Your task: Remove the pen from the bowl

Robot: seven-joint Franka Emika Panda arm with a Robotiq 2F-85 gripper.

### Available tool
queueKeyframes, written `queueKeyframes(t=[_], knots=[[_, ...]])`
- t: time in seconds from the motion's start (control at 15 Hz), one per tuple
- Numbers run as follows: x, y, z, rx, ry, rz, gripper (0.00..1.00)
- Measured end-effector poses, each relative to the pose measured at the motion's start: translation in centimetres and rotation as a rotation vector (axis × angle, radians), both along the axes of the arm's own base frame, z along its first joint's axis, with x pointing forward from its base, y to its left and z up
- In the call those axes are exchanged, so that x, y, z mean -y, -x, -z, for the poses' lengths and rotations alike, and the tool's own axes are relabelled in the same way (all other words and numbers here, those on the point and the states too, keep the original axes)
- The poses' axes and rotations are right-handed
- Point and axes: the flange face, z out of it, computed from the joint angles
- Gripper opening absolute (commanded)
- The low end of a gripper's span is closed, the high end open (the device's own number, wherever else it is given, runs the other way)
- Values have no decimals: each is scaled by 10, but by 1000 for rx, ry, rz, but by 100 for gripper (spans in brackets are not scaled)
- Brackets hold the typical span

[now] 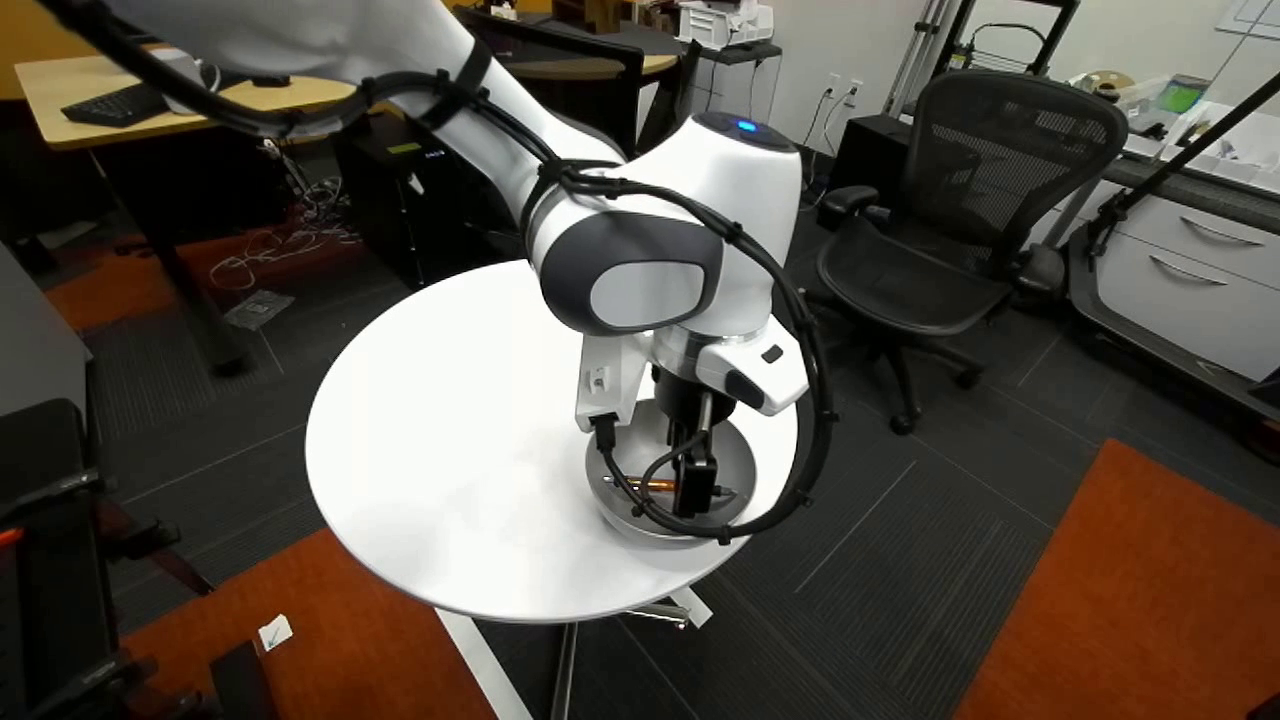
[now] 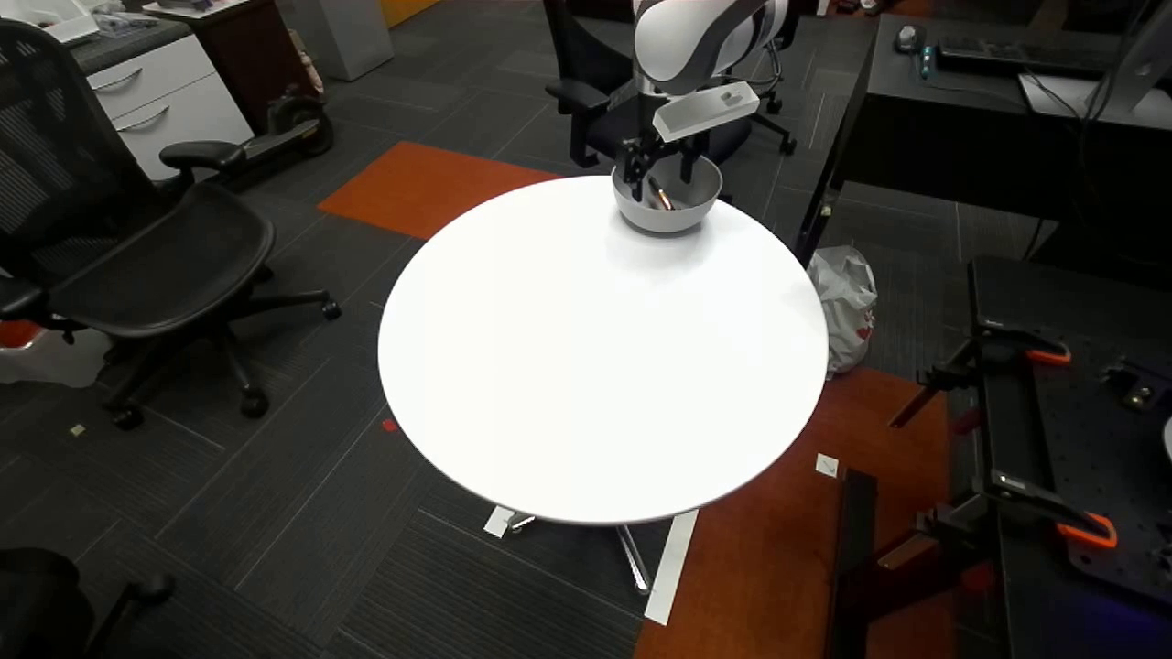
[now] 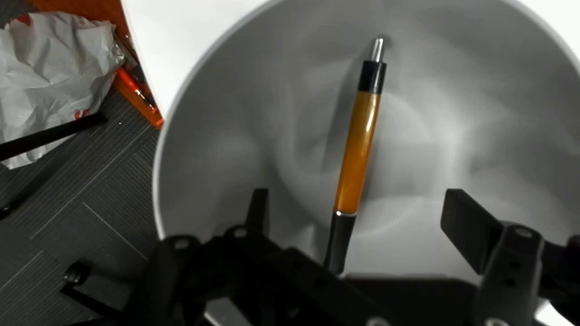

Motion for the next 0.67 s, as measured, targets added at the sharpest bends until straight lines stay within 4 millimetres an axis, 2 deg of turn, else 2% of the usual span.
queueKeyframes(t=[0.53,0.67], knots=[[1,-11,7,5,6,-8,5],[2,-13,6,7,7,-8,0]])
